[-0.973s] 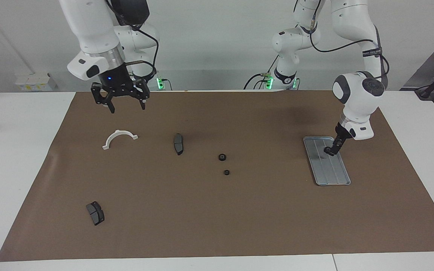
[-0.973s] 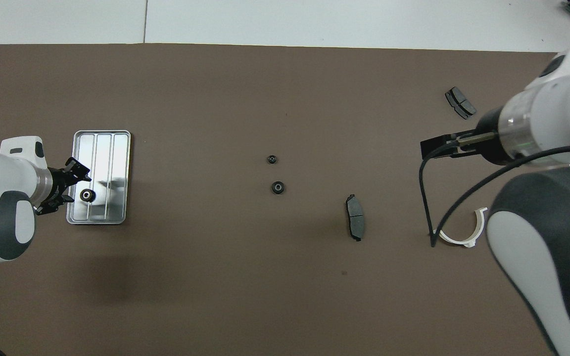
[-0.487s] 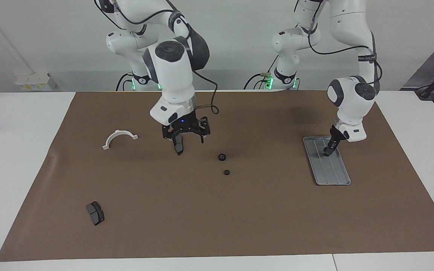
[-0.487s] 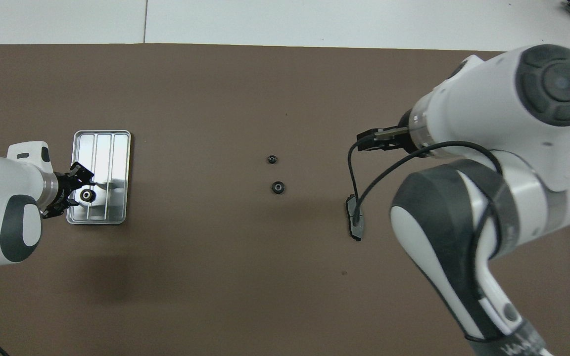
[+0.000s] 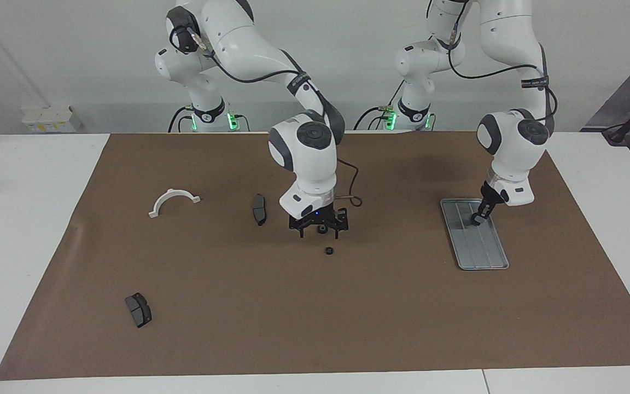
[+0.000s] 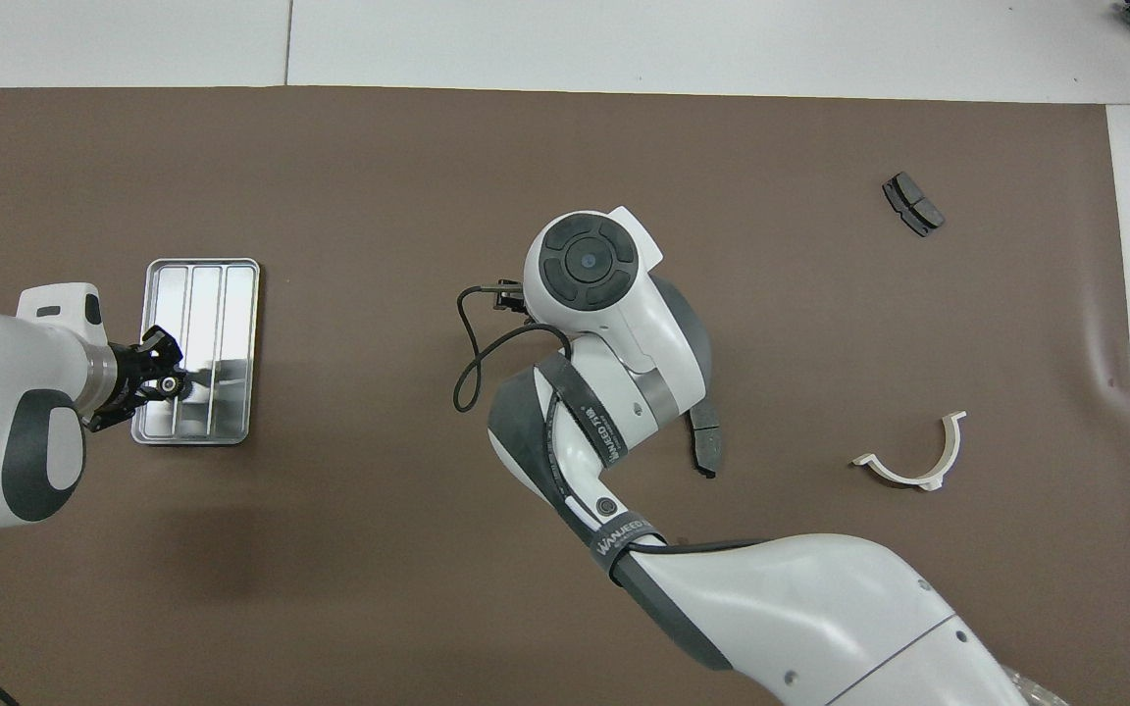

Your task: Place bearing gear from tray to pile

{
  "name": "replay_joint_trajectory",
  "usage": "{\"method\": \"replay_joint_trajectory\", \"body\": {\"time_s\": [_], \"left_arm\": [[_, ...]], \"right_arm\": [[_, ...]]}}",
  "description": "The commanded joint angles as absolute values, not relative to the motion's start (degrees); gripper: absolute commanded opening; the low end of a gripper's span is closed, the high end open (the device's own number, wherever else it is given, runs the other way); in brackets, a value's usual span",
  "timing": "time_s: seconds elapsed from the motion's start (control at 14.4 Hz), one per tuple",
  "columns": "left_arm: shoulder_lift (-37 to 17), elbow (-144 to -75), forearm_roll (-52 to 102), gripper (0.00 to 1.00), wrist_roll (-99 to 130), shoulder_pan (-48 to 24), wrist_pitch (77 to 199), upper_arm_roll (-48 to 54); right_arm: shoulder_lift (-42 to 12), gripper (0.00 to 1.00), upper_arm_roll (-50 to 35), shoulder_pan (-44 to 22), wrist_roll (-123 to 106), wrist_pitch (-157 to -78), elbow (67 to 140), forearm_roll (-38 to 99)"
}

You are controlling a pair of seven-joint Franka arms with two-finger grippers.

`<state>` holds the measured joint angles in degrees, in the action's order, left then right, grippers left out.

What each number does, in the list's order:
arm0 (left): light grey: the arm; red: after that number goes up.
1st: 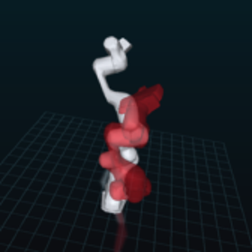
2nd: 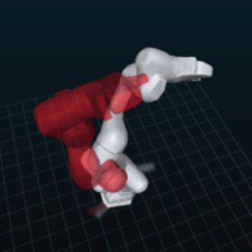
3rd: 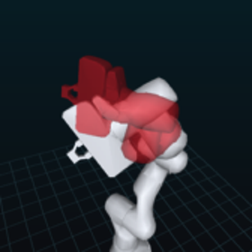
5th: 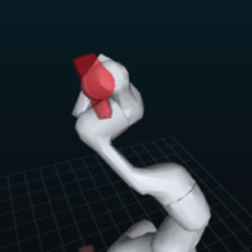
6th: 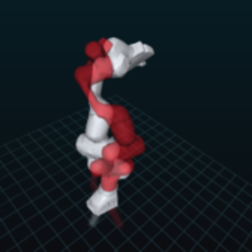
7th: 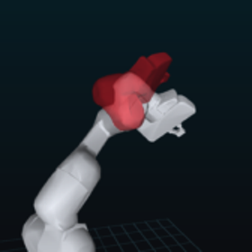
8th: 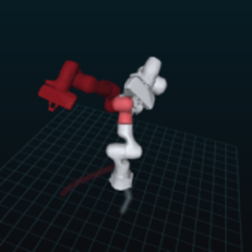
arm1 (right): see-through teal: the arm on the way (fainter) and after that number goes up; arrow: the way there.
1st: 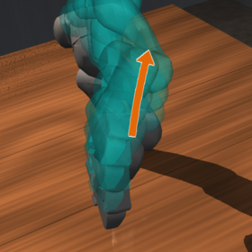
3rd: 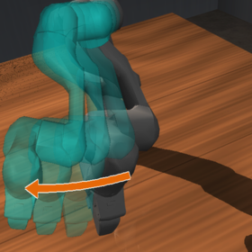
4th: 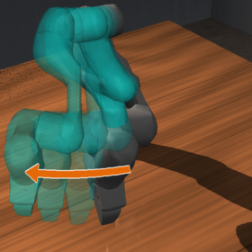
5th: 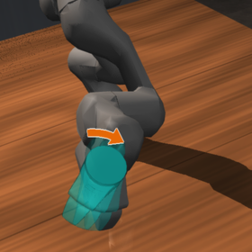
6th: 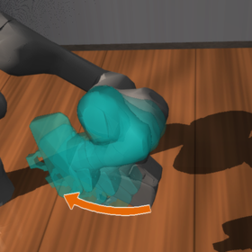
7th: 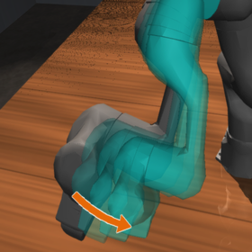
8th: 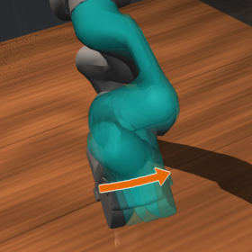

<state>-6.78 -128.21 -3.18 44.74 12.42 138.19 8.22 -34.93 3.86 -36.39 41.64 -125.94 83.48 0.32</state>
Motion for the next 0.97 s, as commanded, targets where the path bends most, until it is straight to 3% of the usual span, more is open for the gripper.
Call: {"method": "replay_joint_trajectory", "body": {"time_s": [0.0,0.14,0.28,0.9], "left_arm": [[-6.51,-117.37,-3.52,0.00,42.98,11.60,125.55,8.17],[-6.94,-110.78,-3.52,0.00,43.07,10.90,118.86,8.70],[-7.38,-106.54,-3.25,0.00,43.15,9.59,114.54,8.70],[-7.47,-103.18,-2.20,0.00,49.74,-0.60,118.02,8.70]], "right_arm": [[-35.33,1.00,4.04,-36.99,45.34,-125.68,83.31,-0.18],[-34.98,0.99,4.04,-38.14,45.88,-126.21,86.47,0.00],[-34.37,0.87,4.04,-38.23,46.23,-125.77,88.32,0.09],[-32.61,0.61,2.90,-38.41,47.11,-122.52,91.41,0.26]]}}
